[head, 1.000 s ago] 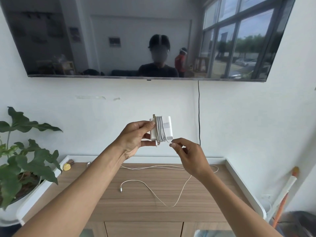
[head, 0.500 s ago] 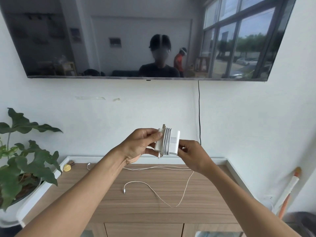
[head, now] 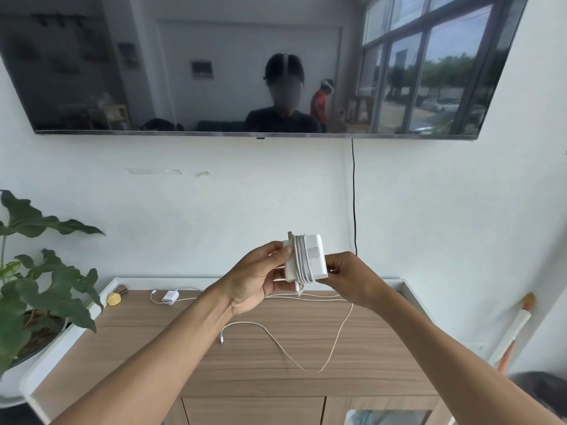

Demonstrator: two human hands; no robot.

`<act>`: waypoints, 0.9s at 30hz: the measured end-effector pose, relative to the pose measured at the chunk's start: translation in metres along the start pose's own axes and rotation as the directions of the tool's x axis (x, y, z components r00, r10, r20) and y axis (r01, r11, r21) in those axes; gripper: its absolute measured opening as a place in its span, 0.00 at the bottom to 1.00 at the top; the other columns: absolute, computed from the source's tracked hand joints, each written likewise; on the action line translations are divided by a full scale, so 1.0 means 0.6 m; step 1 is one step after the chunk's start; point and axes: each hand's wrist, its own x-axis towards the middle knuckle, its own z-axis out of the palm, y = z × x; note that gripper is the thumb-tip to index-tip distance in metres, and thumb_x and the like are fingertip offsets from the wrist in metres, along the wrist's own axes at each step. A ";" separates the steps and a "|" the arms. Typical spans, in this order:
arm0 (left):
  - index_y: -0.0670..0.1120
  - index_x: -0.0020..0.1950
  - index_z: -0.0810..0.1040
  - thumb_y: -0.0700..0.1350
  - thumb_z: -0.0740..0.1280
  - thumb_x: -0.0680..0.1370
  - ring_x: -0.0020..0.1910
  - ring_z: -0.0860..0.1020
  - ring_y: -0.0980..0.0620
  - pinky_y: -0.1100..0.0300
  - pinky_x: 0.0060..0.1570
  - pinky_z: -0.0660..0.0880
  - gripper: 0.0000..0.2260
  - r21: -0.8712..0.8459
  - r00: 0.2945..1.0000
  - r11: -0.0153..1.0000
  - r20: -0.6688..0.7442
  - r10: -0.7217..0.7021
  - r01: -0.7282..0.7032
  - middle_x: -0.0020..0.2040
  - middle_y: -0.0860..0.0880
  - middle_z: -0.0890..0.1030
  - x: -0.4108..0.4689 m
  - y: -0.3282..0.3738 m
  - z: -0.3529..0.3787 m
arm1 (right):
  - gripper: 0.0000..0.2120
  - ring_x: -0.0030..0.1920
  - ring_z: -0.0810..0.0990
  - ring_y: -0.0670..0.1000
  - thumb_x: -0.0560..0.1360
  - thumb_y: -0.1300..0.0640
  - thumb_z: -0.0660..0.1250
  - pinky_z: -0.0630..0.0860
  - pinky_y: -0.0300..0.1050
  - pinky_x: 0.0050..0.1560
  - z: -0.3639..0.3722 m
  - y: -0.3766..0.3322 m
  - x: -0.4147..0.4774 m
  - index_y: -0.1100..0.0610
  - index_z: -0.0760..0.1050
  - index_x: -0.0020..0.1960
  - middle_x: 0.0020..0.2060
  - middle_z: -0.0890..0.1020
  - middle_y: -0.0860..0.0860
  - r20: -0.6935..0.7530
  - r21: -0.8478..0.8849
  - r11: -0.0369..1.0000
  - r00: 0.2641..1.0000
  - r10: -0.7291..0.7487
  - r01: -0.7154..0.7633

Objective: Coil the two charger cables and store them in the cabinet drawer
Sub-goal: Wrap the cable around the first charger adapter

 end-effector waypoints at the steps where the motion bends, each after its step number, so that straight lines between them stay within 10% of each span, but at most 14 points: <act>1: 0.36 0.64 0.71 0.50 0.73 0.72 0.42 0.82 0.46 0.53 0.39 0.81 0.27 -0.004 1.000 1.000 0.005 0.001 -0.001 0.47 0.42 0.81 0.003 -0.002 0.002 | 0.08 0.27 0.58 0.45 0.76 0.56 0.68 0.59 0.38 0.27 0.000 0.005 0.000 0.60 0.81 0.44 0.30 0.67 0.51 -0.005 0.004 1.000 1.000 0.001 -0.001; 9: 0.33 0.70 0.65 0.54 0.78 0.67 0.46 0.81 0.44 0.53 0.40 0.79 0.41 -0.089 0.994 0.996 0.110 -0.001 0.011 0.51 0.39 0.79 0.019 -0.034 0.008 | 0.13 0.33 0.60 0.49 0.75 0.51 0.69 0.59 0.42 0.36 -0.003 0.039 -0.012 0.62 0.80 0.45 0.32 0.67 0.52 0.008 0.068 0.997 1.000 0.024 -0.025; 16: 0.41 0.60 0.76 0.57 0.78 0.66 0.42 0.83 0.47 0.56 0.38 0.81 0.30 -0.102 0.997 0.995 0.077 0.020 -0.012 0.47 0.42 0.83 0.028 -0.036 0.028 | 0.15 0.25 0.58 0.46 0.74 0.52 0.71 0.56 0.38 0.26 0.000 0.060 -0.023 0.66 0.79 0.43 0.23 0.63 0.44 -0.024 0.248 0.962 0.992 0.124 -0.114; 20: 0.43 0.52 0.74 0.49 0.70 0.74 0.40 0.82 0.49 0.56 0.37 0.80 0.13 0.115 0.999 0.993 0.032 -0.020 0.017 0.44 0.44 0.81 0.022 -0.023 0.026 | 0.12 0.25 0.61 0.45 0.77 0.56 0.68 0.59 0.35 0.26 -0.013 0.069 -0.019 0.67 0.78 0.46 0.22 0.66 0.42 0.006 0.153 0.979 0.991 0.133 -0.132; 27: 0.40 0.55 0.75 0.47 0.68 0.74 0.42 0.81 0.45 0.53 0.38 0.81 0.14 0.454 0.998 0.891 0.051 -0.033 0.007 0.46 0.39 0.81 0.009 -0.018 0.004 | 0.12 0.27 0.67 0.46 0.77 0.51 0.66 0.64 0.34 0.28 -0.051 0.015 -0.006 0.58 0.78 0.39 0.25 0.71 0.45 0.126 -0.113 0.972 0.968 0.219 -0.206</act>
